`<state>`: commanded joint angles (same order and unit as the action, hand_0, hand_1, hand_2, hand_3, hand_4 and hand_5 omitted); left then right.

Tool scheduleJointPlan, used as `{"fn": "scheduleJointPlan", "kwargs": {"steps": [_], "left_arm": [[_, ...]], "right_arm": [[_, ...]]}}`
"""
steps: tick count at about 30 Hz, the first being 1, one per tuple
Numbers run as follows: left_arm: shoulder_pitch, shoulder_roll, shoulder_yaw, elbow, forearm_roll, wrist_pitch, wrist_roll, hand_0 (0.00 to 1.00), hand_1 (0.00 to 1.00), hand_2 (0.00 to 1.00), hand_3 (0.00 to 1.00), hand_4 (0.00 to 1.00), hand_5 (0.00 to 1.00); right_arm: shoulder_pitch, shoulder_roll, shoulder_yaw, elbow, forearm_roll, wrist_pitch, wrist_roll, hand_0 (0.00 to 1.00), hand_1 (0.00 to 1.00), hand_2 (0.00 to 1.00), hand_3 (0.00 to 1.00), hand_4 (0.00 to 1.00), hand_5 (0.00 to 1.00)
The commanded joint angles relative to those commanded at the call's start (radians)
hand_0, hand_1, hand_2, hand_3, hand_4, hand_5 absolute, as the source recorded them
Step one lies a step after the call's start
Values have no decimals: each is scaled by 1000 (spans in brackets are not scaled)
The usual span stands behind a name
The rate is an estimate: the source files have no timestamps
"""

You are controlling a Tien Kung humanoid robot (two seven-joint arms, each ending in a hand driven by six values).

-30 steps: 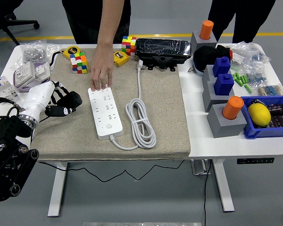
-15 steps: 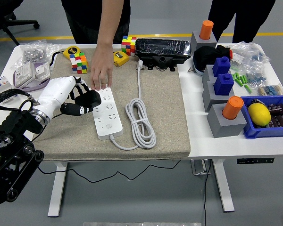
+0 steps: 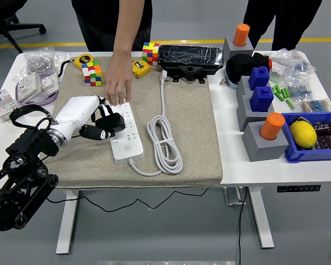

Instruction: Pick up the plug,place it near the board,insert it into the board,press the button

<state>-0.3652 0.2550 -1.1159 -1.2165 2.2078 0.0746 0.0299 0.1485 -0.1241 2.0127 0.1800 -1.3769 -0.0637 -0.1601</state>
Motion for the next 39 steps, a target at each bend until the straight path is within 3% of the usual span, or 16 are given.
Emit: {"fn": "scheduleJointPlan", "kwargs": {"steps": [15, 39], "left_arm": [[-5, -6, -7, 73, 4, 36, -32, 277, 324, 385, 503, 735, 2], [-48, 1, 42, 136, -2, 60, -54, 281, 335, 390, 508, 742, 2]], "right_arm": [[2, -2, -9, 0, 11, 0, 3, 832, 805, 780, 812, 998, 998], [1, -4, -11, 0, 13, -1, 3, 832, 806, 780, 812, 998, 998]]}}
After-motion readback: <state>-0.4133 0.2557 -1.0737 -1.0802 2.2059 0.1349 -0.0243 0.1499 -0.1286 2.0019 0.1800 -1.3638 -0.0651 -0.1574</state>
